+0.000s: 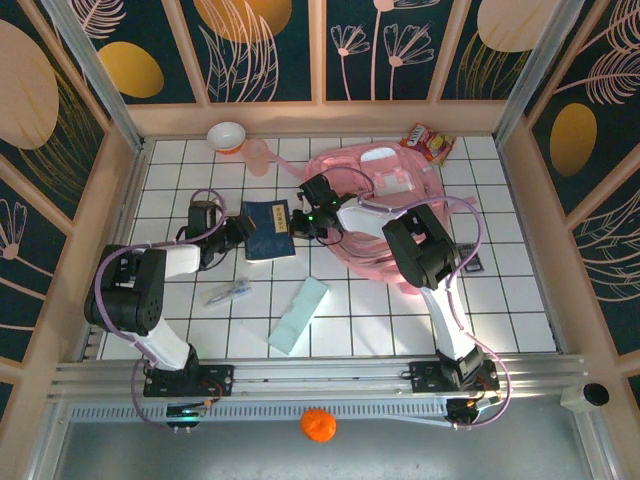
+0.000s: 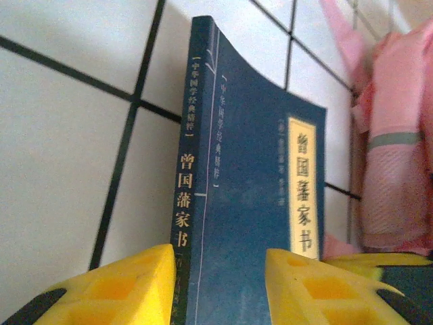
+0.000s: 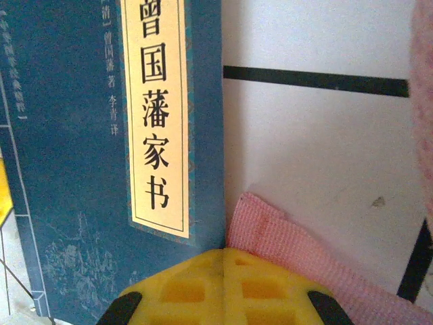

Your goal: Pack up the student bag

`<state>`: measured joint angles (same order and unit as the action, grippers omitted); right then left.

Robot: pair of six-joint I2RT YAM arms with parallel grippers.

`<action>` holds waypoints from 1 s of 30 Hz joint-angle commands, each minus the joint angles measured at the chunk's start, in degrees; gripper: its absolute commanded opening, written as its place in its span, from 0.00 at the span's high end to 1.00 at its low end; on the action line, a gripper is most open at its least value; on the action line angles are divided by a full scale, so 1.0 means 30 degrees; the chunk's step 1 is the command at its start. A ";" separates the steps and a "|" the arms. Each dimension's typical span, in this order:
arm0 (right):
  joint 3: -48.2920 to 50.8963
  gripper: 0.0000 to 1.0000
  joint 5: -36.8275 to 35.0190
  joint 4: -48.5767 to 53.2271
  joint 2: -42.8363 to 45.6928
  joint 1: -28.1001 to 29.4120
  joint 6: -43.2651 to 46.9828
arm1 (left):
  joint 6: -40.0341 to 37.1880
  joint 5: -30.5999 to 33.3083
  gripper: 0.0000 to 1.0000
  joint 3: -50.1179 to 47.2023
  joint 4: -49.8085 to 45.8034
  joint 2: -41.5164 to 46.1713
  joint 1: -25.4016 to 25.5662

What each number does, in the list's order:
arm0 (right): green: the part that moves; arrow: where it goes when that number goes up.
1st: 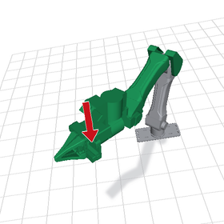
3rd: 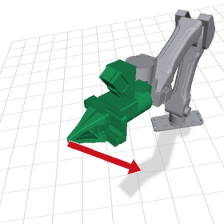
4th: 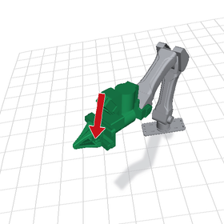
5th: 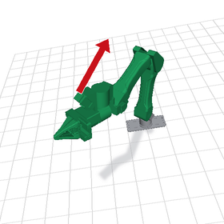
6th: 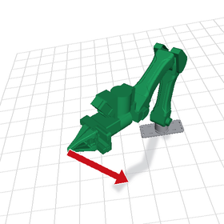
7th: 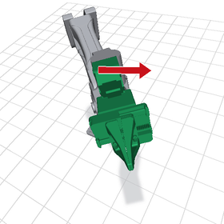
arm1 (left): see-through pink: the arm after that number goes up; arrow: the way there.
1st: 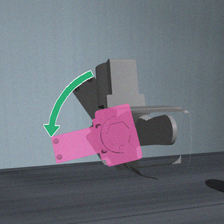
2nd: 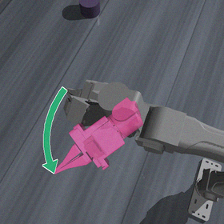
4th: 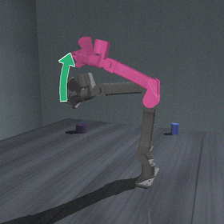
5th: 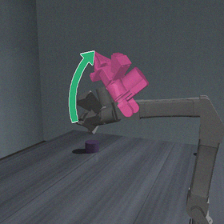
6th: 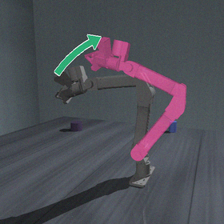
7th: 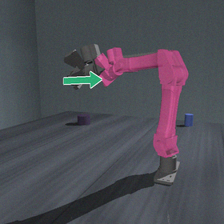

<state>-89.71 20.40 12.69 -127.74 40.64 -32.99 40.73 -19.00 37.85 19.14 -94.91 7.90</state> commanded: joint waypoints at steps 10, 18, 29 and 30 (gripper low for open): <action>0.0518 0.99 -0.1074 0.2519 -0.1047 0.1013 0.0392 | -0.1006 0.1943 0.56 0.0293 -0.5910 0.0633 0.1125; 0.0756 1.00 -0.0444 0.1819 -0.0688 0.1013 0.0286 | -0.0512 0.1786 0.57 -0.0362 -0.5361 0.0459 0.1137; 0.2084 1.00 0.3189 -0.2232 0.0567 0.1068 -0.1483 | 0.2164 -0.3545 0.60 0.1103 -0.1266 -0.0925 0.3414; 0.2055 1.00 0.3117 -0.2109 0.0569 0.1028 -0.1486 | 0.2242 -0.3650 0.61 0.1175 -0.1259 -0.0750 0.3485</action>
<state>-85.19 22.39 6.79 -125.82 41.30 -35.44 42.81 -12.71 39.46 8.73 -94.48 11.84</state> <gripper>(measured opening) 0.047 0.397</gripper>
